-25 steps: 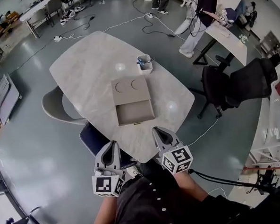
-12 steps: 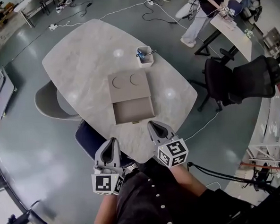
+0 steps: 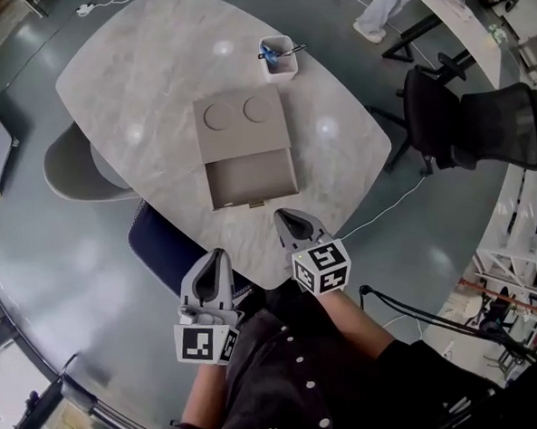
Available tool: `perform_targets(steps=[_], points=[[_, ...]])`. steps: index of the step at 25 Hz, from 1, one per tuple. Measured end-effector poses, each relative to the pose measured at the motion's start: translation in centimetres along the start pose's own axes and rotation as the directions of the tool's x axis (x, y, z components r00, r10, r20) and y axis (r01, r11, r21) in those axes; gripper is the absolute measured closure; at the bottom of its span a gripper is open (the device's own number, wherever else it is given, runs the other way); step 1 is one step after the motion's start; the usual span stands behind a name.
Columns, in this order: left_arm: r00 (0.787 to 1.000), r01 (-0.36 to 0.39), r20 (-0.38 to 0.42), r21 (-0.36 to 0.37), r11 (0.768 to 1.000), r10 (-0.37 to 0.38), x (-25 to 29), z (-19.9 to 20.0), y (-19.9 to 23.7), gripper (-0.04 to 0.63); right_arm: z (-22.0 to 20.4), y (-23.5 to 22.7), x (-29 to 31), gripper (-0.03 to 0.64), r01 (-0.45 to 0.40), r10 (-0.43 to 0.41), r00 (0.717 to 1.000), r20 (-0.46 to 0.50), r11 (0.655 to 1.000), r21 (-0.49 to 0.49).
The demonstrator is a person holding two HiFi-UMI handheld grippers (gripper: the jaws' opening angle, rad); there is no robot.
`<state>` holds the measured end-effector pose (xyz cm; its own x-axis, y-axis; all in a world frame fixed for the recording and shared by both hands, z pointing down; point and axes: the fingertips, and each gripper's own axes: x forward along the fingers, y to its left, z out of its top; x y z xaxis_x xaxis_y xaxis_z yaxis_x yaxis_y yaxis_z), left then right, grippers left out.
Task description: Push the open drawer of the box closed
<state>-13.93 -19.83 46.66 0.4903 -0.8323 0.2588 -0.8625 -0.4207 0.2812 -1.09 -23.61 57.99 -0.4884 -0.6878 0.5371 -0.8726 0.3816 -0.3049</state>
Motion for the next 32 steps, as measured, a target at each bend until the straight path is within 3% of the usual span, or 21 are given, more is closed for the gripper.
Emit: perform_targets(steps=[6,8,13,21,32], points=[[0.999,0.002,-0.052,-0.022,1.0,-0.003,0.8,-2.2,-0.5,0.571,-4.4,-0.4,2.6,0.609,-0.021,0.023,0.995,-0.097,0.999,0.026],[0.998,0.001,-0.061,-0.031,1.0,-0.003,1.2,-2.9,-0.5,0.571,-5.6,-0.6,3.6,0.557,-0.025,0.03,0.992,-0.126,0.999,0.04],[0.996,-0.009,-0.091,-0.052,0.999,0.005,2.2,-4.7,-0.4,0.571,-8.5,-1.6,5.9,0.497,-0.016,0.034,0.98,-0.195,0.996,0.091],[0.994,-0.039,-0.11,-0.084,0.996,0.029,3.2,-6.4,0.8,0.571,-10.2,-2.1,9.1,0.439,0.005,0.034,0.963,-0.267,0.989,0.144],[0.99,-0.078,-0.128,-0.113,0.991,0.063,3.7,-7.2,2.3,0.571,-11.1,-2.1,10.7,0.472,0.032,0.02,0.951,-0.309,0.987,0.16]])
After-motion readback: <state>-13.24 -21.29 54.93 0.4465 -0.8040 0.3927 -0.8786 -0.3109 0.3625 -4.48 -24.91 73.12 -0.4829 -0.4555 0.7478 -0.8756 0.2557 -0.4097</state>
